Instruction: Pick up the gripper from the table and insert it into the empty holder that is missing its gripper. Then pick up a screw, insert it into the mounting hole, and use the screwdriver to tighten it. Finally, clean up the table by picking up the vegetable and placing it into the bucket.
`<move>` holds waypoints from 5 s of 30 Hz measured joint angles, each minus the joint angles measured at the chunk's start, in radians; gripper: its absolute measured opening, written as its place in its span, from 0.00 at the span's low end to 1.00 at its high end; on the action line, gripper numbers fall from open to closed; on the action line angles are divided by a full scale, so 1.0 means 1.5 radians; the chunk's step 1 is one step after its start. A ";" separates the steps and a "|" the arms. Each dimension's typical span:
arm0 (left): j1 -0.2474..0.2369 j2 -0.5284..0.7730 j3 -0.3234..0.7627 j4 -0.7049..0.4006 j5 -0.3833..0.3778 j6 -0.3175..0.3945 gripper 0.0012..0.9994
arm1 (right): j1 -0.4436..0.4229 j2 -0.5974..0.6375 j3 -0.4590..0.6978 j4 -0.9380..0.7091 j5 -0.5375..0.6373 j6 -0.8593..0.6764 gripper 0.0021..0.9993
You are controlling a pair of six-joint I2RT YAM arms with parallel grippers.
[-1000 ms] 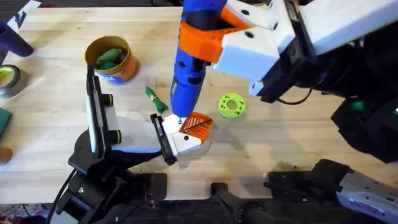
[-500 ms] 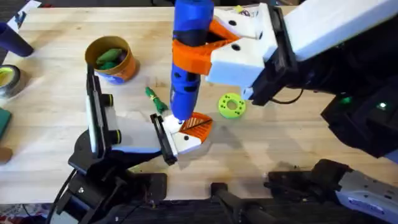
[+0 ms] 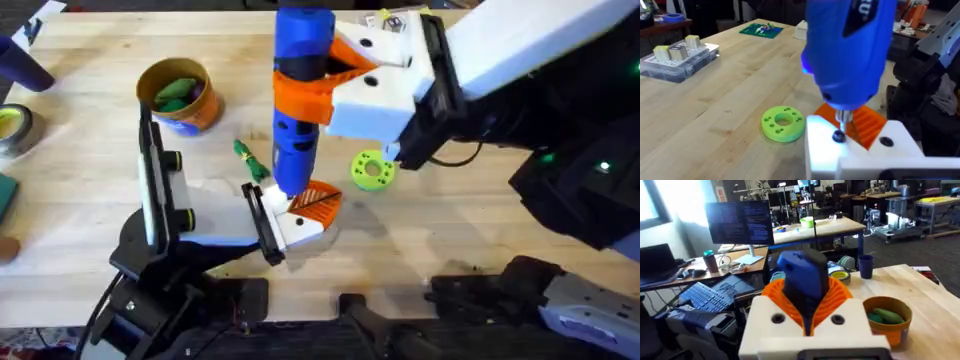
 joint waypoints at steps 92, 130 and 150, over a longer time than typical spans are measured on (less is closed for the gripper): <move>0.000 0.001 0.000 0.000 -0.001 -0.005 0.02 | -0.179 0.020 0.003 -0.042 -0.022 -0.058 0.03; 0.000 0.001 0.000 0.000 -0.001 -0.005 0.02 | -0.252 0.230 0.012 -0.534 0.273 -0.666 0.03; 0.000 0.001 0.000 0.000 -0.001 -0.005 0.02 | -0.196 0.321 0.015 -0.490 0.403 -0.866 0.46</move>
